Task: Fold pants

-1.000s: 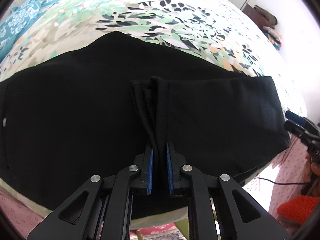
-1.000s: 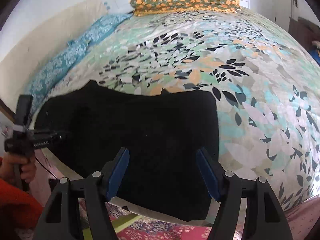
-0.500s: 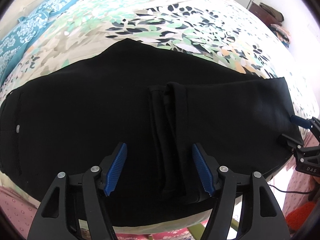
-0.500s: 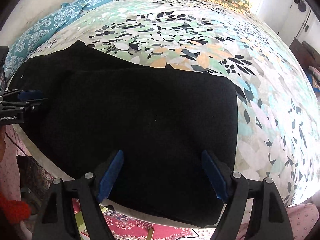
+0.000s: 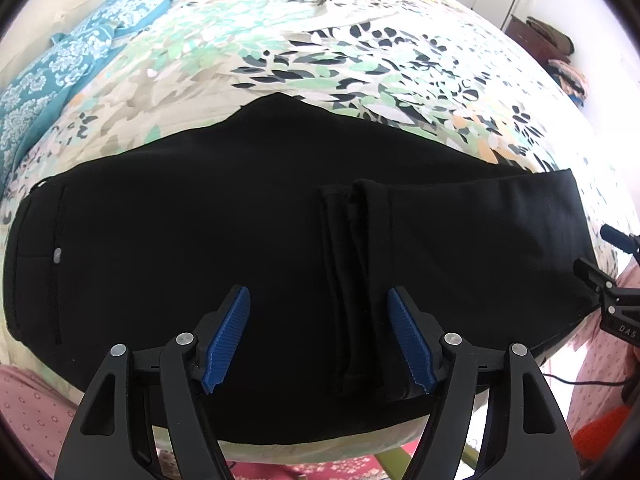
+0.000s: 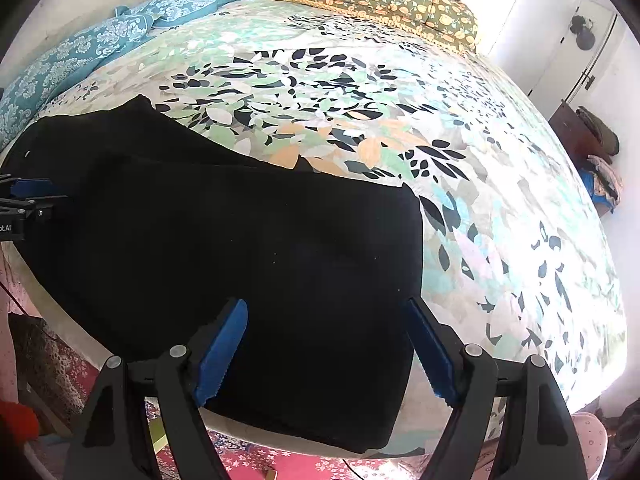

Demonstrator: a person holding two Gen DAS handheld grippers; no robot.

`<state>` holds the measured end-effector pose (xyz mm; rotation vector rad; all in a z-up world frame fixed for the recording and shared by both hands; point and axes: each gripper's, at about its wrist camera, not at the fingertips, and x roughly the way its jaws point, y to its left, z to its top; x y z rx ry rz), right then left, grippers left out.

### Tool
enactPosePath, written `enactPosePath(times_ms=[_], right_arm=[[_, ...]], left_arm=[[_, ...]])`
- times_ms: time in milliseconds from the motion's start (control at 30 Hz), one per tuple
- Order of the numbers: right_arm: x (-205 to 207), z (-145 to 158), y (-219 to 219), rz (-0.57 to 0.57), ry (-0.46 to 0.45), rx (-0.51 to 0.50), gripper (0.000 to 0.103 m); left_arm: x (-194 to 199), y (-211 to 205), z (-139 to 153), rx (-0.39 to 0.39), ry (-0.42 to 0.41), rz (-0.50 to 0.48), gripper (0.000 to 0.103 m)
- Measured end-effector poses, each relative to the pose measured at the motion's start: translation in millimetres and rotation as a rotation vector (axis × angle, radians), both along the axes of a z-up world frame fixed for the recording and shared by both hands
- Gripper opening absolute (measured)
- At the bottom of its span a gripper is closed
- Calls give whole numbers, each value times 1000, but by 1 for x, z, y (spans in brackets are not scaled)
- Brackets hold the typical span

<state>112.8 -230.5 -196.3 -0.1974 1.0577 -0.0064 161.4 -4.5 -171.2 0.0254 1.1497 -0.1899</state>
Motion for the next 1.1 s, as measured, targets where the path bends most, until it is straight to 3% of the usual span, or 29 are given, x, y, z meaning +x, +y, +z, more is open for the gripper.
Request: enactPosePath(times_ms=[367, 600, 767, 867, 1000, 1100], right_arm=[[-3, 13, 1, -14, -59, -79, 80], [-4, 18, 2, -20, -80, -107, 80], [-6, 19, 2, -18, -85, -103, 80], [-8, 21, 1, -11, -94, -83, 81], [-9, 21, -2, -11, -97, -64, 81], [-7, 20, -4, -20, -87, -42, 81]], left_arm=[[6, 32, 16, 29, -47, 104, 76], [12, 73, 20, -10, -34, 233, 79], [19, 95, 23, -29, -18, 273, 79], [30, 135, 36, -47, -46, 344, 79], [43, 219, 46, -129, -61, 493, 85], [55, 266, 31, -173, 17, 544, 85]])
